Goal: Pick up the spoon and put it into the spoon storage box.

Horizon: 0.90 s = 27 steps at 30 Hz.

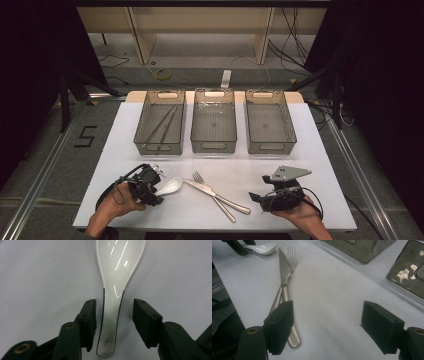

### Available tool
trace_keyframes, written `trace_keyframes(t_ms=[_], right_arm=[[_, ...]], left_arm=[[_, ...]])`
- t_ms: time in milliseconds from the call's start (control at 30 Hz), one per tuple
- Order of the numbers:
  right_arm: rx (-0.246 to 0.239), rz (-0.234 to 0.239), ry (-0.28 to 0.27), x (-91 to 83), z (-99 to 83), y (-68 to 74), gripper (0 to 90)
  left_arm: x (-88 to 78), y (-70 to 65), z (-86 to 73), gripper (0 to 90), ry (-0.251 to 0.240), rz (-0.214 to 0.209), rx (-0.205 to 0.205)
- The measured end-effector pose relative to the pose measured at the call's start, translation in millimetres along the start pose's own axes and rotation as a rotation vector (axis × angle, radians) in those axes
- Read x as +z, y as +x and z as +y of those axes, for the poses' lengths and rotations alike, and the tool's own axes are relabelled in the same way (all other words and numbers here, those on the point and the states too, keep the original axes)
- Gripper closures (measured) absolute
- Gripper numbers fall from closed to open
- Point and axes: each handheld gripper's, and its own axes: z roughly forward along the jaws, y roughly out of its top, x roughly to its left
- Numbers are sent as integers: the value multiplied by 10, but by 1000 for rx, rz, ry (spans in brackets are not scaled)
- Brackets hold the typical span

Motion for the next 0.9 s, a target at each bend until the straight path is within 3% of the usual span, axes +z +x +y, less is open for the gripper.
trace_keyframes(t_ms=[167,400,900], right_arm=[[1,0,-1,1,1,-2,272],[6,-2,0,5,2,-3,274],[3,-1,-1,2,-1,-4,276]], left_arm=[[6,-7,11,618,1,27,2],[8,-12,20,733,-6,14,8],[-21,50,6,749,-57,-31,-23]])
